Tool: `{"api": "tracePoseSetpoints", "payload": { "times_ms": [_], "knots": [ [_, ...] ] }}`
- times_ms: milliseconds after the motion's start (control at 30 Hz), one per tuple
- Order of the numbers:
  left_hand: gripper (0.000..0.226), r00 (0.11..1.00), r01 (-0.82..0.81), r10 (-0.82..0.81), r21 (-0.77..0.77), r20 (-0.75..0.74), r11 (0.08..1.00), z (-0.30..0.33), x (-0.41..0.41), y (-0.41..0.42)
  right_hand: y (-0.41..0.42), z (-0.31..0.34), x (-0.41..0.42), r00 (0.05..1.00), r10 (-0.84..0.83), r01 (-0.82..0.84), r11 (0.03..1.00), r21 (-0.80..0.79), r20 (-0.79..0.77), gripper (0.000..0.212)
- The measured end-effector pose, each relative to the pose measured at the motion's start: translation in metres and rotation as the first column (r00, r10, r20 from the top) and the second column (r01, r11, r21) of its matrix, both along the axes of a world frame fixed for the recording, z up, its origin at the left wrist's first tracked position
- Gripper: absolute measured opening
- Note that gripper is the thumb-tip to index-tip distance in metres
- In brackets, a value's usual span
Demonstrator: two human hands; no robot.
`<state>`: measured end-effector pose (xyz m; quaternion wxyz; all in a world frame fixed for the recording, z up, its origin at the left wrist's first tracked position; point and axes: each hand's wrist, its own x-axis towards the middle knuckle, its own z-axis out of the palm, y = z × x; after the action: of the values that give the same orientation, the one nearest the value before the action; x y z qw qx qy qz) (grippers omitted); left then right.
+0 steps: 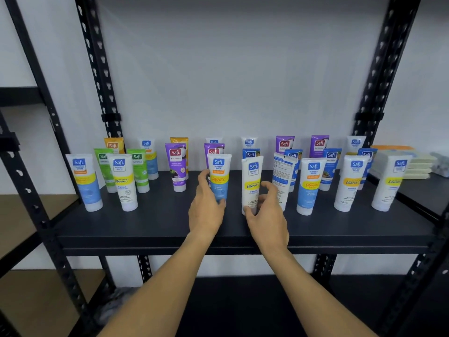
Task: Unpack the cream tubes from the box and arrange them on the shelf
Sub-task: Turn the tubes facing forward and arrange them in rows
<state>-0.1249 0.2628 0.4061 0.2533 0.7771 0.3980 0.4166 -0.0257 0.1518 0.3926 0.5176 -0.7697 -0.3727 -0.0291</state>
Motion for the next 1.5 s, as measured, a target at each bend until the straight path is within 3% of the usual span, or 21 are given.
{"api": "tracePoseSetpoints", "payload": {
  "times_ms": [200, 933, 1500],
  "knots": [
    [0.085, 1.000, 0.007, -0.007, 0.005, -0.009, 1.000, 0.003, -0.002, -0.001, -0.003, 0.005, -0.003, 0.997, 0.012, -0.009, 0.999, -0.039, 0.073, 0.083],
    [0.086, 0.986, -0.122, 0.130, 0.086, -0.100, 0.989, 0.012, -0.099, 0.046, 0.025, 0.019, -0.037, 0.996, 0.094, -0.093, 0.993, 0.066, -0.007, 0.082],
    [0.082, 0.981, -0.168, 0.174, 0.076, -0.087, 0.983, 0.004, -0.100, 0.051, 0.081, 0.019, -0.067, 0.997, 0.051, -0.050, 0.999, -0.019, 0.056, 0.083]
  ]
}}
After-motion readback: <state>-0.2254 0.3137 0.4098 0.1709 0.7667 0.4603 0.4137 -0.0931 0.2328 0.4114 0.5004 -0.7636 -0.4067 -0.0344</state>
